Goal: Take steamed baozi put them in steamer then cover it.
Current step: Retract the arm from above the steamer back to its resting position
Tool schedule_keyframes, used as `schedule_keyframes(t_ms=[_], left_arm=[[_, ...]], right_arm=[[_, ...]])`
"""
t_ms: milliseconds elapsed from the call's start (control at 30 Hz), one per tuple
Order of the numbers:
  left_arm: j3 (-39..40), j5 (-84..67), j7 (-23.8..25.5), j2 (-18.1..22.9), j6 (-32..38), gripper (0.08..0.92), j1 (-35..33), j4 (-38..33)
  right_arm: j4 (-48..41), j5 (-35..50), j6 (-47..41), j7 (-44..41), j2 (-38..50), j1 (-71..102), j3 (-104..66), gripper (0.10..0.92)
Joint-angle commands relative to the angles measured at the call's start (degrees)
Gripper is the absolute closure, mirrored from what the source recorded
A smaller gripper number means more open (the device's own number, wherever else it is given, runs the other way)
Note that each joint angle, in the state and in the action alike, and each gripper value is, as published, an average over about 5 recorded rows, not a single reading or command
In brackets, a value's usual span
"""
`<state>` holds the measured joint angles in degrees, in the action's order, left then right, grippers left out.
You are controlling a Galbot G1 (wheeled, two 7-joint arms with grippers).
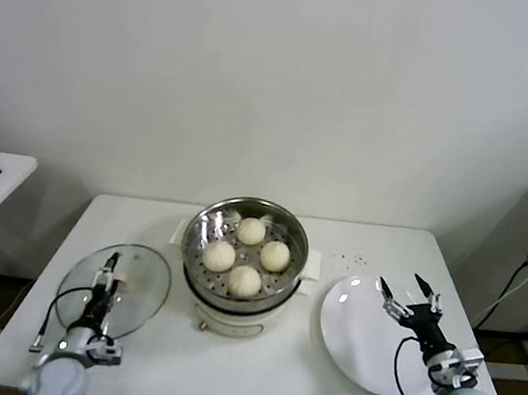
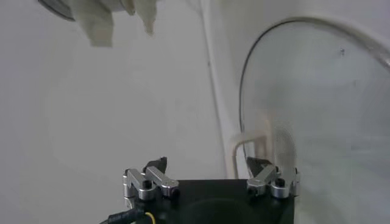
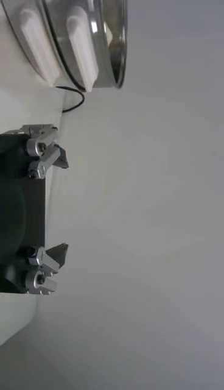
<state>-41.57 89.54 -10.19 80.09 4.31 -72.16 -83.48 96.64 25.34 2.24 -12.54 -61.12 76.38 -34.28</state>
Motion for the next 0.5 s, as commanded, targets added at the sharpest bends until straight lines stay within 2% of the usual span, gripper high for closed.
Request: schedule_keyframes(t_ms=[33,367,500], left_arm=[[0.5,-1.9,-3.9,-0.5,0.2,0.177,4.2,5.0],[0.6,-3.6,-1.8,-1.7,0.9,0.186,4.3,6.0],[0.7,-4.6,-1.2,-2.1,1.1,0.266,3.7,5.8]], right_arm=[[-0.5,-1.2,0.5,-1.1,0.1,1.2,-0.4,0.203],[-1.1,-4.1,1.7,-1.6,-0.7,1.4,0.4,0.203],[-1.3,-4.7,2.0,-1.6,-0.9,1.2,0.5,0.203]])
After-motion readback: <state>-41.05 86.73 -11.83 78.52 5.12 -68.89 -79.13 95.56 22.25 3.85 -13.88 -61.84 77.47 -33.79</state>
